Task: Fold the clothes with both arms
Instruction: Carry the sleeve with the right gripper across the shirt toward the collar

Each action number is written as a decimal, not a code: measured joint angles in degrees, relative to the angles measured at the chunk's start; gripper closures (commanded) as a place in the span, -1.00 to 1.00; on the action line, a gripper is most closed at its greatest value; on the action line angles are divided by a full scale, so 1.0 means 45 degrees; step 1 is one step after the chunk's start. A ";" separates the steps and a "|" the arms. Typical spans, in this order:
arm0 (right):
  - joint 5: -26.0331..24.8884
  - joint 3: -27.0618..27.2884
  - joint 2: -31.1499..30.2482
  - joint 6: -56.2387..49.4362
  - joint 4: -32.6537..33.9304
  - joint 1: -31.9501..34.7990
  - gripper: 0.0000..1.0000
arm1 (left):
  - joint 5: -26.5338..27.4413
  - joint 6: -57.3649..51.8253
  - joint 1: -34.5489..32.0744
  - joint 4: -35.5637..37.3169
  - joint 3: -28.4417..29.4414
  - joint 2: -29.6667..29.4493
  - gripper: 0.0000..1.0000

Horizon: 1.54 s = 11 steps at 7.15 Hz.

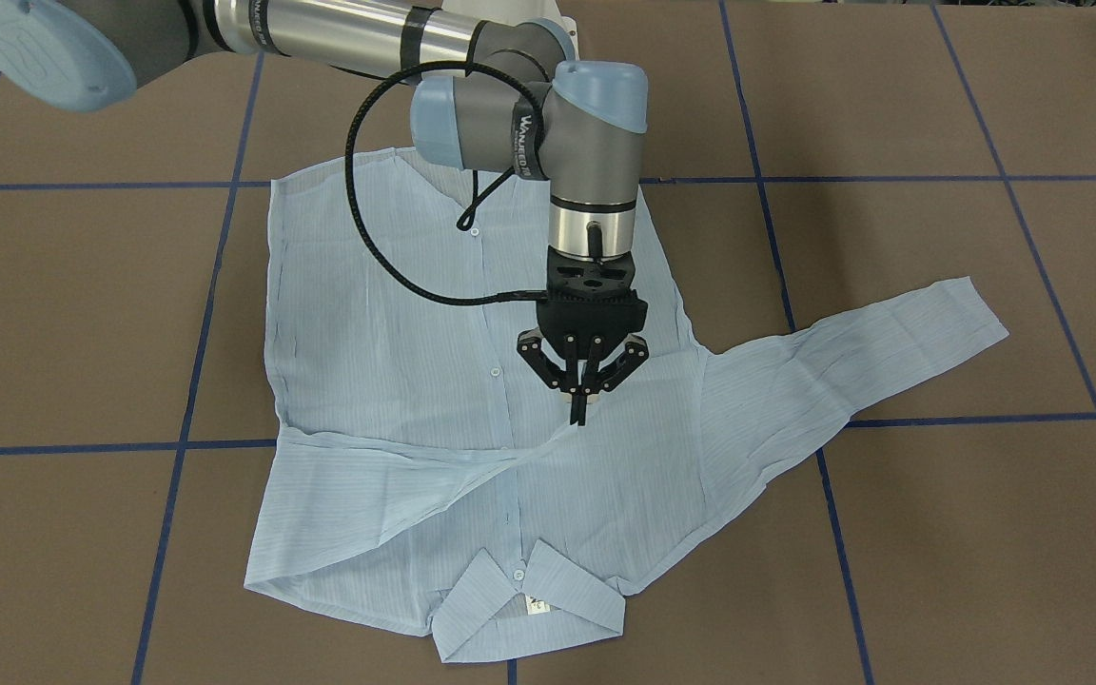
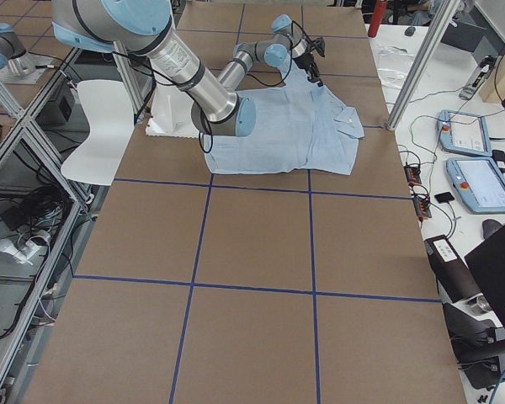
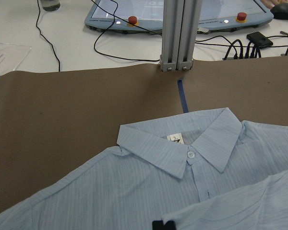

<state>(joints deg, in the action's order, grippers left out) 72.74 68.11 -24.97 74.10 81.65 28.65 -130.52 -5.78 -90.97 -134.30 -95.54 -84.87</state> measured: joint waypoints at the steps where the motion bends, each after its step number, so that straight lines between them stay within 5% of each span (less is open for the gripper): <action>1: -0.0041 -0.0180 0.0217 -0.0281 -0.0001 -0.0128 1.00 | 0.0000 0.0009 0.0000 0.0000 -0.0003 -0.0010 -1.00; 2: -0.0060 -0.0322 0.0425 -0.0627 -0.0019 -0.0173 -0.24 | 0.0000 0.0013 0.0000 0.0000 -0.0017 -0.0019 -1.00; 3: -0.0073 -0.0673 0.0692 -0.0670 -0.0226 -0.0181 -0.80 | 0.0000 0.0015 0.0000 0.0000 -0.0023 -0.0023 -1.00; 8: 0.0570 -0.2565 0.2223 0.0547 -0.1196 0.0330 -0.98 | 0.0000 0.0068 0.0000 0.0000 -0.0015 -0.0023 -1.00; 11: 0.4703 -0.0844 0.0335 -0.0759 -0.0595 0.2602 -0.99 | -0.0027 0.1092 0.0217 -0.0914 0.0058 0.0061 -1.00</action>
<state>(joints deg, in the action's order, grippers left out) 93.91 64.31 -23.46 70.68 78.98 40.36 -130.64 -0.87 -89.99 -138.41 -95.28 -84.60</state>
